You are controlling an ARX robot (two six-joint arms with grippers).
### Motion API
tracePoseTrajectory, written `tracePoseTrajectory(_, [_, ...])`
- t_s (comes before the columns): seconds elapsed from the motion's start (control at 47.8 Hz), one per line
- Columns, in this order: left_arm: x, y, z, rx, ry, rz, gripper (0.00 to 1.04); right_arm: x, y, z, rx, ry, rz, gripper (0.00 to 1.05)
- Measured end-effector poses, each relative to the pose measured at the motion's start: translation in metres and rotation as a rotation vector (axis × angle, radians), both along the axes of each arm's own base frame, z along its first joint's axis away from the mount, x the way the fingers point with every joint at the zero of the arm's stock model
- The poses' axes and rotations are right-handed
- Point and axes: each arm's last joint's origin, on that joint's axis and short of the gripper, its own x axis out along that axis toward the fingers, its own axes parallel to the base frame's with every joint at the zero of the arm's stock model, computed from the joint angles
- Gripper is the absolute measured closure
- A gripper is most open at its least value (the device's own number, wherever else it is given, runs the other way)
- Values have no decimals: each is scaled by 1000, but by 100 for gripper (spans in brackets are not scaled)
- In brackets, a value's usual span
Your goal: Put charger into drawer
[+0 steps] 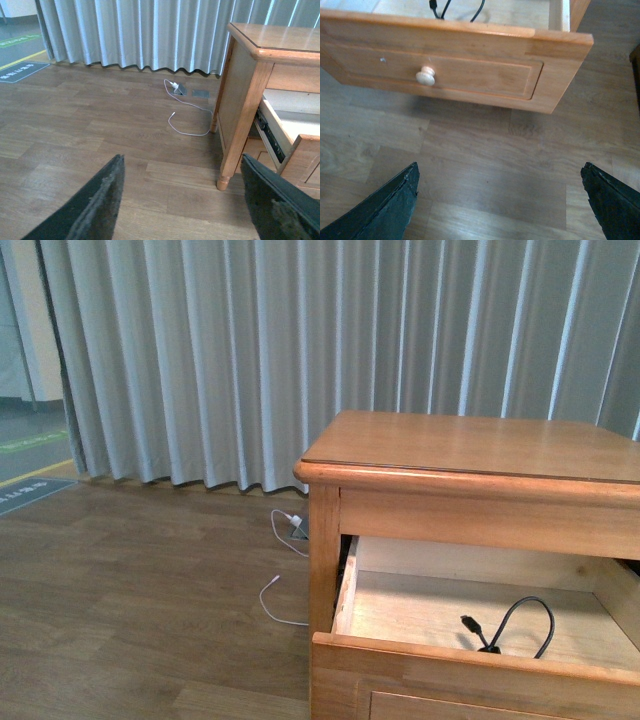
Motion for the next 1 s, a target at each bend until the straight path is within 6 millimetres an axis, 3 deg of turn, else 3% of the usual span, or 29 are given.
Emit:
tracePoseTrajectory(0.105, [0,0,0,2,0,0,4,17,9,-2,-21,62,39,8])
tracePoseTrajectory(0.565, [0,0,0,2,0,0,6,110,53,-22,-5,129,30,8])
tracePoseTrajectory(1.004, [0,0,0,2,0,0,6,174,59,-55,113,154,-164,8])
